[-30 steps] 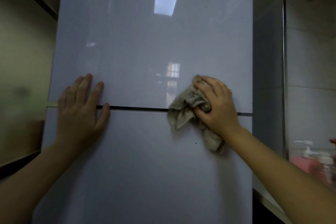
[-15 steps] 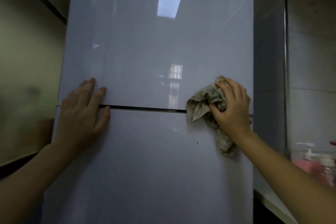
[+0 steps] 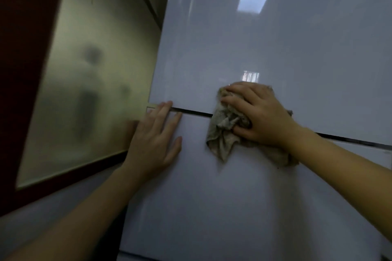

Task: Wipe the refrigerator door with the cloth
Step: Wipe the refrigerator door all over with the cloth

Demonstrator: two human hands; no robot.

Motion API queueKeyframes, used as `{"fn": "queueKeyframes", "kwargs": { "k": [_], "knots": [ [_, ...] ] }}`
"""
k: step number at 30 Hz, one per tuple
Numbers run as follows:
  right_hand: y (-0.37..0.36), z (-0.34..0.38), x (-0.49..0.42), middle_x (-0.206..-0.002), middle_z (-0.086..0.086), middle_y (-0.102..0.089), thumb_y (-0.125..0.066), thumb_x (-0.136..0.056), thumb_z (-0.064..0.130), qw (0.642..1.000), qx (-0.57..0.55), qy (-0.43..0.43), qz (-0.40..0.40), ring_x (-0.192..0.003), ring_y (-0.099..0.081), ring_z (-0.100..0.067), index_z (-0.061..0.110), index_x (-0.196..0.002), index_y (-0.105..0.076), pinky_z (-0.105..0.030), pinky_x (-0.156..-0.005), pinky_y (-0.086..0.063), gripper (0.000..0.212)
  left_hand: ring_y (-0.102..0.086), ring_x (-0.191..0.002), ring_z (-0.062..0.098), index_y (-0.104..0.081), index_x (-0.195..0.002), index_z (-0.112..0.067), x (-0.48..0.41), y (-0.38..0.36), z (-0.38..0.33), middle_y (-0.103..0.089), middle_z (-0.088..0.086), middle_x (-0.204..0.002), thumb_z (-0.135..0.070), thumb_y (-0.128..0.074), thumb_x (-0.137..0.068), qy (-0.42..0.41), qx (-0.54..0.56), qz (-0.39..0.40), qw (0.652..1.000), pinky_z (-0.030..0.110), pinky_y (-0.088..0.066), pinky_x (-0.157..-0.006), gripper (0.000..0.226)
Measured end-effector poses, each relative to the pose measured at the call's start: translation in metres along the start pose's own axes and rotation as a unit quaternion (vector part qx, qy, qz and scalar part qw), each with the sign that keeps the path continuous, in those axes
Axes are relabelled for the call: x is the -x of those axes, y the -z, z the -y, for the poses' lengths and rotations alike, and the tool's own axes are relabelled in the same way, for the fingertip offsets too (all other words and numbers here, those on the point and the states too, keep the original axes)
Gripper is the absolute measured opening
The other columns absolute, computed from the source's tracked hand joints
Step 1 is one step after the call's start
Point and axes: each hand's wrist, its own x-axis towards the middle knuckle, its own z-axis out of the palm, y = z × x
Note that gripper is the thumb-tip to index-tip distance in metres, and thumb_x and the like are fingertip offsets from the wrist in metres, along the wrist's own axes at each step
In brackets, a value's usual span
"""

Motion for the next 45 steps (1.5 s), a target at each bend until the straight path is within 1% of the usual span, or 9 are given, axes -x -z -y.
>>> {"fn": "queueKeyframes", "kwargs": {
  "k": [3,8,12,15,20,25,31,39,45],
  "knots": [
    [0.005,-0.011,-0.020,-0.144,-0.012,-0.058,-0.071,-0.086,0.043,0.999,0.000,-0.050,-0.020,-0.132,-0.055,-0.036,0.011,-0.140,-0.058,-0.046,-0.107,-0.040,0.065,-0.041,-0.144,0.038,-0.053,-0.143,-0.006,0.000,-0.001,0.000,-0.041,0.022,-0.156,-0.038,-0.044,-0.099,0.003,0.006,-0.010,1.000,0.048,-0.029,-0.117,0.055],
    [0.006,-0.007,-0.046,-0.149,-0.016,-0.050,-0.081,-0.084,0.032,0.973,-0.101,-0.185,-0.090,-0.136,-0.046,-0.031,0.005,-0.144,-0.048,-0.021,-0.113,-0.024,0.074,-0.039,-0.146,0.036,-0.051,-0.146,-0.007,0.003,-0.003,0.001,-0.038,0.020,-0.159,-0.038,-0.044,-0.099,0.007,0.027,-0.011,1.000,0.048,-0.029,-0.120,0.056],
    [-0.003,0.004,-0.035,-0.141,-0.021,-0.055,-0.078,-0.082,0.040,0.978,-0.025,-0.158,-0.131,-0.130,-0.050,-0.036,0.006,-0.120,-0.066,-0.043,-0.110,-0.039,0.053,-0.033,-0.150,0.034,-0.047,-0.149,-0.007,0.005,-0.005,0.001,-0.033,0.019,-0.162,-0.039,-0.045,-0.099,0.009,0.038,-0.005,0.999,0.050,-0.026,-0.123,0.059],
    [-0.007,0.008,-0.028,-0.130,-0.016,-0.063,-0.078,-0.081,0.048,0.975,0.048,-0.149,-0.159,-0.122,-0.052,-0.031,0.014,-0.113,-0.074,-0.043,-0.098,-0.041,0.046,-0.032,-0.150,0.033,-0.047,-0.149,-0.008,0.005,-0.007,-0.001,-0.033,0.018,-0.162,-0.040,-0.044,-0.099,0.013,0.040,-0.003,0.999,0.049,-0.025,-0.123,0.059],
    [-0.006,0.019,-0.022,-0.131,-0.012,-0.064,-0.075,-0.086,0.045,0.977,0.032,-0.162,-0.137,-0.127,-0.056,-0.033,0.014,-0.124,-0.072,-0.049,-0.102,-0.047,0.049,-0.029,-0.152,0.030,-0.045,-0.150,-0.009,0.007,-0.005,0.000,-0.032,0.017,-0.163,-0.041,-0.042,-0.100,0.012,0.041,0.003,0.999,0.044,-0.023,-0.124,0.060],
    [-0.004,0.041,0.008,-0.155,-0.013,-0.050,-0.070,-0.087,0.055,0.991,-0.007,-0.120,-0.058,-0.147,-0.043,-0.034,0.011,-0.146,-0.057,-0.050,-0.123,-0.032,0.074,-0.029,-0.152,0.031,-0.042,-0.152,-0.010,0.010,-0.003,0.000,-0.030,0.016,-0.164,-0.043,-0.040,-0.100,0.016,0.039,0.019,0.999,0.046,-0.026,-0.123,0.061],
    [-0.010,0.034,0.010,-0.150,-0.015,-0.054,-0.073,-0.089,0.048,0.995,0.008,-0.081,-0.065,-0.142,-0.047,-0.036,0.011,-0.143,-0.060,-0.051,-0.118,-0.038,0.066,-0.035,-0.149,0.036,-0.048,-0.148,-0.007,0.023,-0.002,0.002,-0.033,0.021,-0.162,-0.040,-0.044,-0.099,0.028,0.043,0.011,0.999,0.049,-0.032,-0.120,0.059],
    [-0.013,0.019,-0.083,-0.146,-0.010,-0.055,-0.065,-0.087,0.054,0.971,0.001,-0.199,-0.131,-0.137,-0.048,-0.032,0.017,-0.137,-0.062,-0.046,-0.114,-0.035,0.063,-0.037,-0.148,0.035,-0.050,-0.147,-0.007,0.030,0.001,0.008,-0.036,0.020,-0.160,-0.039,-0.046,-0.098,0.020,0.042,0.008,0.999,0.044,-0.029,-0.121,0.058],
    [-0.022,0.032,-0.084,-0.145,-0.006,-0.056,-0.043,-0.099,0.063,0.946,-0.099,-0.253,-0.179,-0.139,-0.047,-0.026,0.019,-0.134,-0.068,-0.041,-0.117,-0.030,0.061,-0.034,-0.150,0.034,-0.047,-0.149,-0.008,0.031,0.001,0.006,-0.033,0.019,-0.162,-0.040,-0.045,-0.099,0.021,0.040,0.015,0.999,0.042,-0.025,-0.123,0.059]
  ]
}}
